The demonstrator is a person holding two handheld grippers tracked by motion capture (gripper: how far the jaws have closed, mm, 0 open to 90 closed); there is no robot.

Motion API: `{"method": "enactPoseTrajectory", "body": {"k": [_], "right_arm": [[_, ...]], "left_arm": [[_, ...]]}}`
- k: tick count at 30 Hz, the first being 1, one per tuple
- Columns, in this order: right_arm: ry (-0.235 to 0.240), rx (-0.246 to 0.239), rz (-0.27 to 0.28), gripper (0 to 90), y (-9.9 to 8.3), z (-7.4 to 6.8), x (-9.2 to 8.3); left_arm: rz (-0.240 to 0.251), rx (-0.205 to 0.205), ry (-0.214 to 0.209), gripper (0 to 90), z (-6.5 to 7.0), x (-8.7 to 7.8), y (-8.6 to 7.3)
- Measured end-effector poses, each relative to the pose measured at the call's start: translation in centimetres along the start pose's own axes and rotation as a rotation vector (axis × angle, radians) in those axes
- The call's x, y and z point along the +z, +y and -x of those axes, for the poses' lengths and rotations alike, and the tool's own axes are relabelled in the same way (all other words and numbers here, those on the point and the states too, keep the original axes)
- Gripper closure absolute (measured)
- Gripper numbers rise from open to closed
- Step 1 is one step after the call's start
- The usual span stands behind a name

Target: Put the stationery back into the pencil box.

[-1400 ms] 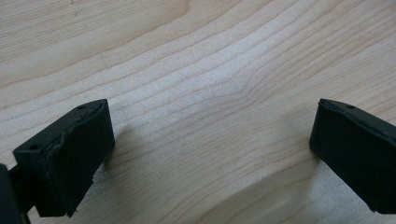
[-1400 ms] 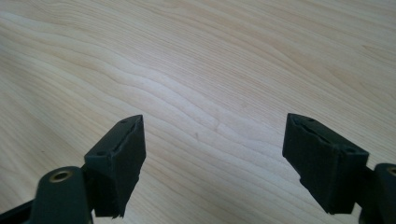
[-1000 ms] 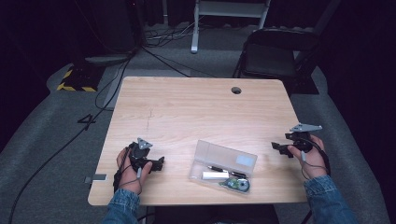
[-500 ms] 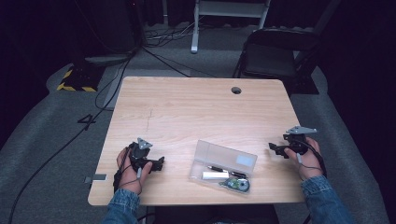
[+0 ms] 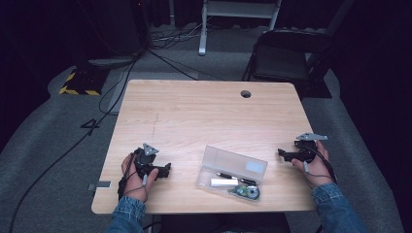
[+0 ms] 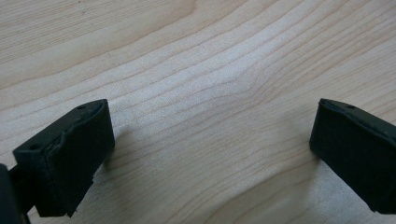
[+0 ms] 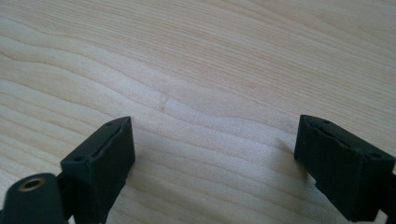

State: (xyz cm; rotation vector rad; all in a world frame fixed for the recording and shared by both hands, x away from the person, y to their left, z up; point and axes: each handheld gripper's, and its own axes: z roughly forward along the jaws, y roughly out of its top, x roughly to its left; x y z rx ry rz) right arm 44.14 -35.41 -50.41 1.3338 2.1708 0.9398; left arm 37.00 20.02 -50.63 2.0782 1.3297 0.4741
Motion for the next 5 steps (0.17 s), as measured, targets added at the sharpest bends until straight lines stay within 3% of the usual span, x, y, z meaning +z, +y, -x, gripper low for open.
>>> {"method": "enactPoseTrajectory", "body": {"k": [5], "right_arm": [[-0.001, 0.000, 0.000, 12.6, 0.00, 0.00, 0.01]], "left_arm": [[0.000, 0.000, 0.000, 0.3, 0.00, 0.00, 0.00]]}}
